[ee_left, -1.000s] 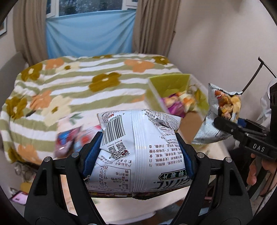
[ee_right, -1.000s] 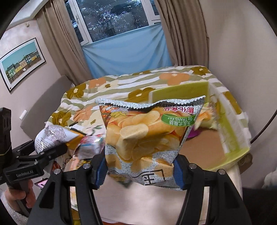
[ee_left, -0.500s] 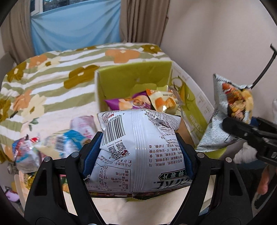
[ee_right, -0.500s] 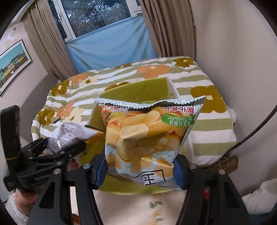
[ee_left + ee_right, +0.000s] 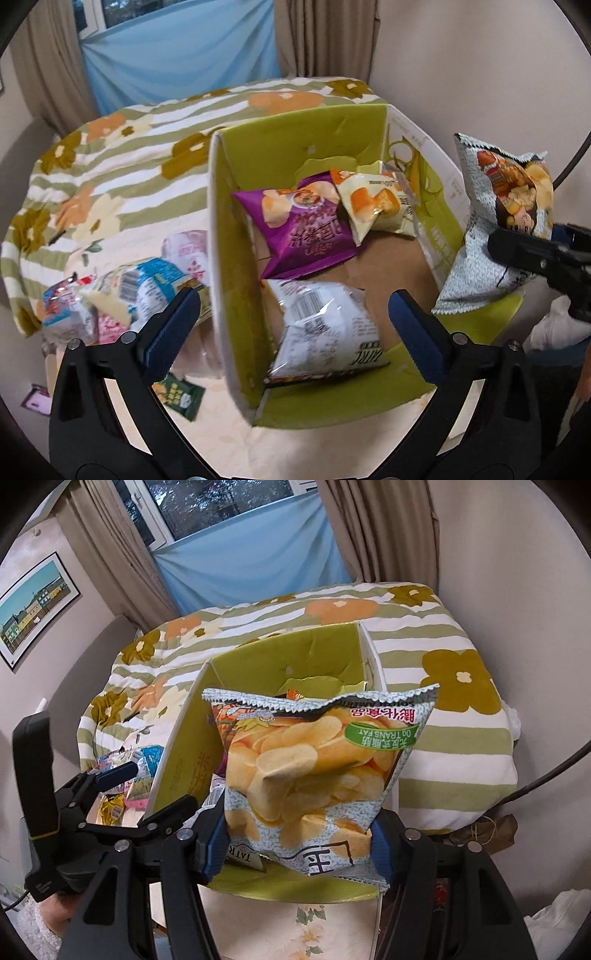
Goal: Organize snacks
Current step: 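Lower both bags into the yellow box and open both tools, then move both tools back over the remaining snack bags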
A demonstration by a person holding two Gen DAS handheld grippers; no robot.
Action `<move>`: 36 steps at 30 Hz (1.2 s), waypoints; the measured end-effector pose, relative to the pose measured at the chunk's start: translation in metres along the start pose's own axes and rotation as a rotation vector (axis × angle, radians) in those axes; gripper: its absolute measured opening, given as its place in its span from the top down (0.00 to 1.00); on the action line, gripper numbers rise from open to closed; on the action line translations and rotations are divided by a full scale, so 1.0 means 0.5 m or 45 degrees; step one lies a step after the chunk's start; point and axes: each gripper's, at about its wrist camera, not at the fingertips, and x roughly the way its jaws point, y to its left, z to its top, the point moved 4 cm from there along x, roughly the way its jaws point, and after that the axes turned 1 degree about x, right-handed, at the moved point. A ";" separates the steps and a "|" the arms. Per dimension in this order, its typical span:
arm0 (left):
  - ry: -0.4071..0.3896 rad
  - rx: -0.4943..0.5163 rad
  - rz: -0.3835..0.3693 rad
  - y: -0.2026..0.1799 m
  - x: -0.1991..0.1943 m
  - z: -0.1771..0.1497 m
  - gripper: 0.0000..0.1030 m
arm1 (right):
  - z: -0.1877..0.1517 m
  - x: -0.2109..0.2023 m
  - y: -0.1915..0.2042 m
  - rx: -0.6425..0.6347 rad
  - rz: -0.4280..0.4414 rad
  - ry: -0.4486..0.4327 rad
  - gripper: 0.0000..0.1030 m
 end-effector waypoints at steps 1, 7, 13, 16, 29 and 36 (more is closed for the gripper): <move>0.000 -0.004 0.006 0.002 -0.004 -0.002 0.02 | 0.002 0.002 0.002 -0.011 0.004 0.004 0.42; 0.001 -0.070 0.023 0.028 -0.023 -0.019 0.02 | 0.019 0.027 0.032 -0.113 0.068 0.026 0.42; 0.010 -0.083 0.066 0.044 -0.030 -0.035 0.02 | 0.021 0.089 0.036 -0.142 0.086 0.109 0.40; 0.014 -0.112 0.039 0.051 -0.032 -0.041 0.02 | 0.017 0.103 0.027 -0.130 0.055 0.112 0.18; 0.000 -0.107 0.020 0.053 -0.056 -0.046 0.02 | -0.023 0.074 0.021 -0.106 0.042 0.077 0.01; -0.025 -0.139 -0.006 0.065 -0.096 -0.059 0.02 | -0.023 0.016 0.047 -0.161 0.001 -0.008 0.01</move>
